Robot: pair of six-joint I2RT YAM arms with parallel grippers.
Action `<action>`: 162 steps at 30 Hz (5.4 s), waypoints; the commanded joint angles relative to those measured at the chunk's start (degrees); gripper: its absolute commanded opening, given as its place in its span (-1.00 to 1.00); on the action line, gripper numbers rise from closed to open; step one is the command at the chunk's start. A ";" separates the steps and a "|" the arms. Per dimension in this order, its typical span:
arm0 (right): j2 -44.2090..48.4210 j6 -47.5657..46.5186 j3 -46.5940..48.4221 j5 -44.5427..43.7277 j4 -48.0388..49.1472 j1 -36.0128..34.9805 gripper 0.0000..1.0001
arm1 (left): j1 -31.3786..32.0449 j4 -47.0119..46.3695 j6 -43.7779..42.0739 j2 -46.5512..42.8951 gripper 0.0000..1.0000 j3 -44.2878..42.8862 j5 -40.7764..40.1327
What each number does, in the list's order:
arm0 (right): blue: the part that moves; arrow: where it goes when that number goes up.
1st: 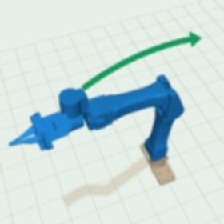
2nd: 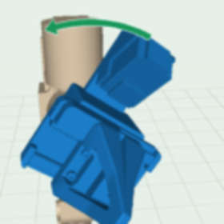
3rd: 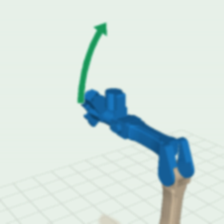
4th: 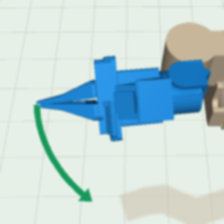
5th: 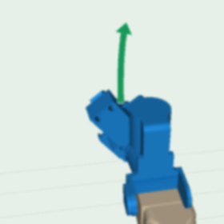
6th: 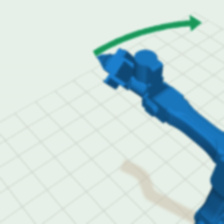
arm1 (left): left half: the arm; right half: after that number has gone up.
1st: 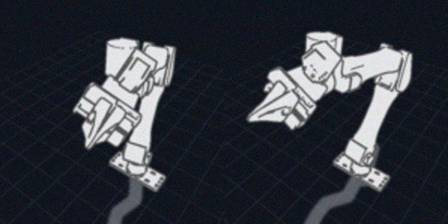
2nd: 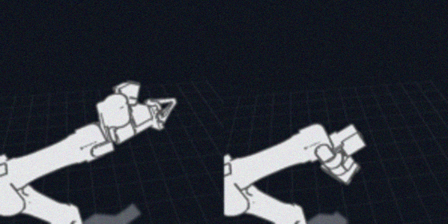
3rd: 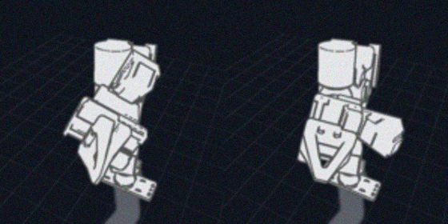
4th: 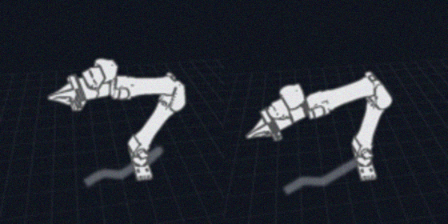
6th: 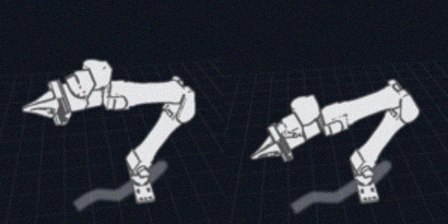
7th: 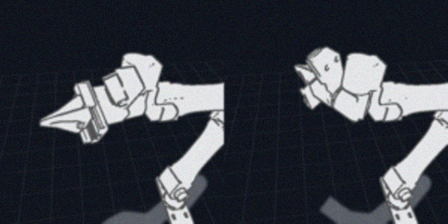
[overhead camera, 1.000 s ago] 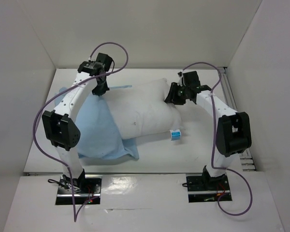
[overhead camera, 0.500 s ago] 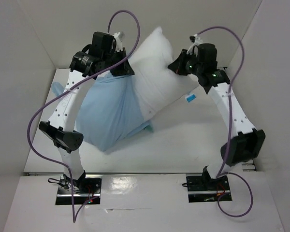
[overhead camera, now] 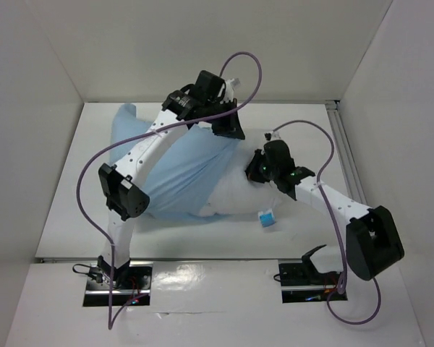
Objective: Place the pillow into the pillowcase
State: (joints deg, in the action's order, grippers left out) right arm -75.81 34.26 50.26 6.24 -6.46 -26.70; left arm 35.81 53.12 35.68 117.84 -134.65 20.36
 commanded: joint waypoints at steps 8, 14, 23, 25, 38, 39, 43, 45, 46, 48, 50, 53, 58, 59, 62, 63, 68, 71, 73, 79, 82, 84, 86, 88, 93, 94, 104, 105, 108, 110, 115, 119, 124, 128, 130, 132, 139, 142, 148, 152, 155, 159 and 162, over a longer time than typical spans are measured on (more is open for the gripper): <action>12.16 10.74 0.88 -2.09 0.94 -6.08 -1.00 | -2.76 -16.74 4.57 0.99 -1.00 -9.58 13.21; 16.05 17.57 -5.16 -14.58 0.22 -7.58 -1.00 | -3.29 -15.95 0.89 0.90 -0.63 -3.17 9.09; 0.06 14.88 1.23 -12.49 4.71 -7.05 -1.00 | -3.29 -5.49 -6.58 -14.19 1.00 0.06 -1.00; -0.48 12.85 3.34 -11.78 4.18 -7.05 -1.00 | -3.29 -5.49 -7.12 -21.04 1.00 12.61 -9.69; 5.59 9.86 3.44 -5.10 -1.80 -0.03 -1.00 | -15.50 -31.03 8.96 -51.84 0.89 83.65 -9.66; 5.59 9.25 3.44 -5.10 -2.59 -0.02 -1.00 | -16.21 -33.41 9.92 -51.05 0.94 85.41 -9.64; 5.59 7.85 5.55 -2.29 -4.26 3.66 -1.00 | -18.32 -39.66 7.40 -45.87 0.90 87.71 -15.87; 5.59 7.84 6.08 -0.28 -4.26 4.72 -1.00 | -19.11 -43.62 7.38 -42.01 0.88 86.67 -16.57; 5.59 7.84 6.08 -0.26 -4.26 4.73 -1.00 | -19.98 -44.76 7.38 -37.21 0.88 85.97 -16.58; 4.36 7.84 6.86 0.53 -4.26 5.43 -1.00 | -20.60 -47.92 8.09 -32.26 0.88 83.59 -14.92; 4.36 7.32 7.57 0.53 -4.79 5.96 -1.00 | -20.61 -50.48 9.40 -26.04 0.88 81.84 -13.08; 4.36 7.31 8.98 0.53 -5.93 6.48 -1.00 | -21.13 -52.77 10.02 -21.44 0.80 79.64 -13.06; 4.36 6.17 11.00 1.05 -7.69 7.63 -1.00 | -21.75 -55.75 10.02 -15.82 0.67 75.94 -12.02; 4.36 6.17 11.00 1.05 -7.69 7.63 -1.00 | -21.75 -56.46 9.41 -15.28 0.58 75.94 -11.49; 4.36 6.17 11.00 1.05 -7.69 8.15 -1.00 | -21.75 -60.15 9.41 -14.48 0.27 74.71 -8.15; 4.36 6.17 11.00 1.58 -7.69 8.15 -1.00 | -21.23 -60.85 9.41 -13.96 0.14 74.10 -6.40; 3.83 6.78 11.00 1.58 -7.17 8.15 -1.00 | -21.22 -59.72 8.88 -16.41 -1.00 74.26 -4.80; 2.78 7.31 11.00 2.89 -4.72 8.15 -1.00 | -21.22 -60.85 8.88 -23.16 -1.00 78.13 -1.91; 1.47 6.62 14.15 2.90 -3.48 8.85 -1.00 | -21.22 -61.47 10.46 -28.08 -1.00 77.00 2.11; -11.98 1.08 49.80 3.52 -5.58 11.76 -1.00 | -20.70 -54.09 12.47 -29.42 -1.00 45.35 13.10; -12.87 0.55 56.88 4.48 -3.57 11.06 -1.00 | -19.47 -54.09 14.06 -30.21 -1.00 35.81 16.28; -10.42 0.54 50.32 4.48 -0.67 9.13 -1.00 | -17.71 -54.62 14.67 -32.40 -1.00 35.77 17.60; -9.88 0.54 39.03 1.08 0.12 3.95 -1.00 | -15.26 -58.54 17.39 -34.95 -1.00 43.47 19.98; -11.19 2.28 30.47 -1.30 0.65 -0.43 -1.00 | -13.32 -63.91 22.64 -39.33 -1.00 56.43 19.98; -16.82 10.47 7.79 -3.34 13.37 -1.69 -1.00 | -8.23 -71.40 28.91 -43.12 -1.00 70.47 25.95; -16.83 10.48 6.79 -3.34 13.92 -1.69 -1.00 | -7.52 -71.40 28.92 -44.70 -1.00 72.14 25.96; -7.35 7.14 4.41 -3.34 7.61 -1.69 -1.00 | -3.29 -37.86 11.71 -59.30 -0.20 70.41 12.87; -6.20 7.14 3.71 -3.34 6.99 -1.69 -1.00 | -3.29 -34.96 10.13 -59.31 0.29 69.27 12.08; -1.89 4.16 0.64 -3.34 4.18 -3.00 -1.00 | -3.29 -23.70 4.41 -58.17 1.00 63.04 9.53; 0.30 0.64 -1.82 -1.42 2.17 -4.85 -1.00 | -3.29 -18.00 0.72 -57.47 1.00 57.41 8.12; 2.07 -4.55 -4.56 -0.79 -3.99 -8.36 -0.99 | -5.75 -14.20 -4.21 -53.69 0.07 49.23 2.95; 2.86 -7.36 -1.32 -2.80 -10.75 -8.37 0.64 | -8.65 -6.38 -6.59 -42.02 -0.56 36.87 -13.07; 2.78 -7.89 9.49 -10.89 -17.17 -6.97 0.89 | -9.18 -4.43 -8.60 -24.90 0.76 28.84 -34.39; -1.35 -7.89 16.00 -5.56 -19.38 -1.09 0.91 | -9.18 0.57 -9.23 -12.60 0.82 20.23 -47.50; -1.97 -6.58 16.01 0.75 -18.08 3.65 0.93 | -9.18 3.54 -10.11 -8.79 0.82 15.92 -49.27; -1.97 -5.79 14.79 5.51 -15.53 7.69 0.93 | -9.18 3.57 -10.80 -5.80 0.82 15.21 -49.88; -7.94 -2.98 11.80 21.87 -9.02 11.23 0.99 | -9.71 7.43 -10.81 -1.30 0.60 14.51 -54.01; -9.52 0.88 7.49 24.25 -2.17 9.30 0.99 | -9.71 7.96 -9.67 -1.91 -0.51 14.50 -54.64; -17.61 3.09 9.06 27.42 5.31 4.20 0.42 | -9.71 4.45 -11.86 -8.40 -1.00 15.03 -41.13; -19.64 1.79 19.58 28.84 5.41 4.20 -1.00 | -9.71 -1.08 -11.86 -12.88 -1.00 13.81 -18.08; -18.24 -4.17 33.73 24.98 -0.82 4.73 -1.00 | -10.41 -15.47 -6.97 -20.08 -1.00 18.18 0.21; -12.45 -8.06 41.33 19.78 -5.93 4.73 -1.00 | -10.41 -23.49 0.34 -21.51 -1.00 12.93 9.86; -5.06 -5.79 31.25 17.06 -2.61 3.50 -1.00 | -6.72 -27.36 3.42 -22.04 -1.00 10.11 10.58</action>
State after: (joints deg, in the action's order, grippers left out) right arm -88.38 28.05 86.15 24.10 -12.49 -20.86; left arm 24.14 40.77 32.05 98.06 -120.40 15.66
